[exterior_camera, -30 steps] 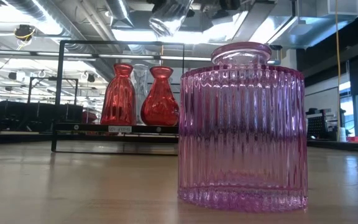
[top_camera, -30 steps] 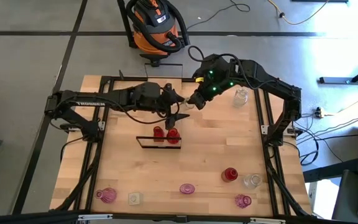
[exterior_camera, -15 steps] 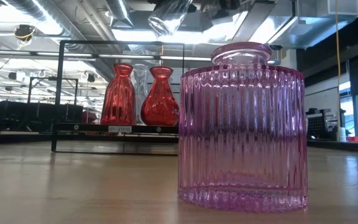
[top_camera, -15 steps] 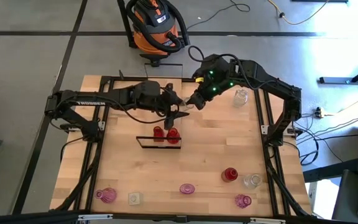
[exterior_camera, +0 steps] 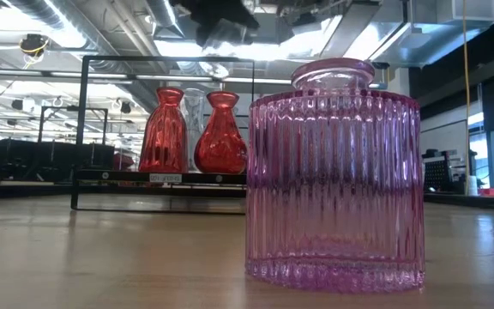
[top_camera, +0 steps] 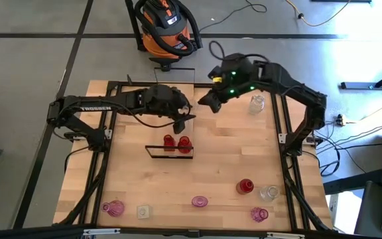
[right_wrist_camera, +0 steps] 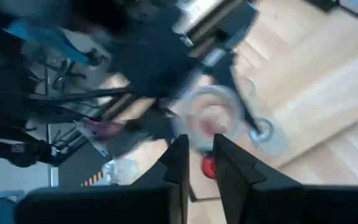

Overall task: Sort vases onto shelf
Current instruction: Put the transparent vase on the shelf

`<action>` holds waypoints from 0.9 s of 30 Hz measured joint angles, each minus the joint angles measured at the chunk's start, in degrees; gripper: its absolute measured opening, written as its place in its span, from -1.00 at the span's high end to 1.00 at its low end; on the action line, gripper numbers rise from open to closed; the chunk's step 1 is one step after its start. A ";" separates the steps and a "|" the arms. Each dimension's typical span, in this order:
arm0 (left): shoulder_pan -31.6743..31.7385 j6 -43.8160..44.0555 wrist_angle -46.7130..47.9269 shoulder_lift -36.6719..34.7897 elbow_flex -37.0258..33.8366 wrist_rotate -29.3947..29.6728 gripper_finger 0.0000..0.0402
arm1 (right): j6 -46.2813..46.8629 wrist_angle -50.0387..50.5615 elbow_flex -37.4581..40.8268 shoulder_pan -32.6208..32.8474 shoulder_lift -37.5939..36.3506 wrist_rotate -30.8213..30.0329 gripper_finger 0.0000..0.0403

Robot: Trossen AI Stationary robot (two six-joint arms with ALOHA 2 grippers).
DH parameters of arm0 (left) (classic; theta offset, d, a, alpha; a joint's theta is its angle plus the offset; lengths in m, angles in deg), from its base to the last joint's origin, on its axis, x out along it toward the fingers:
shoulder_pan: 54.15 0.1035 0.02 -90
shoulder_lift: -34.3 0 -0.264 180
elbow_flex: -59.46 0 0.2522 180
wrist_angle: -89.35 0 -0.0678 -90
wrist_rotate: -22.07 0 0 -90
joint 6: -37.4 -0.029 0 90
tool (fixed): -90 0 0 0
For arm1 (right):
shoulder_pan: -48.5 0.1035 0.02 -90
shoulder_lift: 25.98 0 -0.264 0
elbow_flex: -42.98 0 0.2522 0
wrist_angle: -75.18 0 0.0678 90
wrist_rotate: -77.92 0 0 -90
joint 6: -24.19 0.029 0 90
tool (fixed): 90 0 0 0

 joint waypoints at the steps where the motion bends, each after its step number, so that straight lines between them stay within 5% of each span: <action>1: 0.02 0.00 0.86 -0.43 0.00 1.05 0.11 | -0.17 0.10 -0.60 -0.33 -0.09 -0.07 0.65; 14: 0.20 -3.39 2.68 -17.89 -2.67 16.92 0.21 | -5.72 6.26 -6.38 -0.90 -2.84 -10.59 0.58; 27: 0.15 4.78 -17.46 -47.92 -39.42 25.13 0.24 | -5.98 7.68 -6.19 -0.93 -2.75 -11.08 0.59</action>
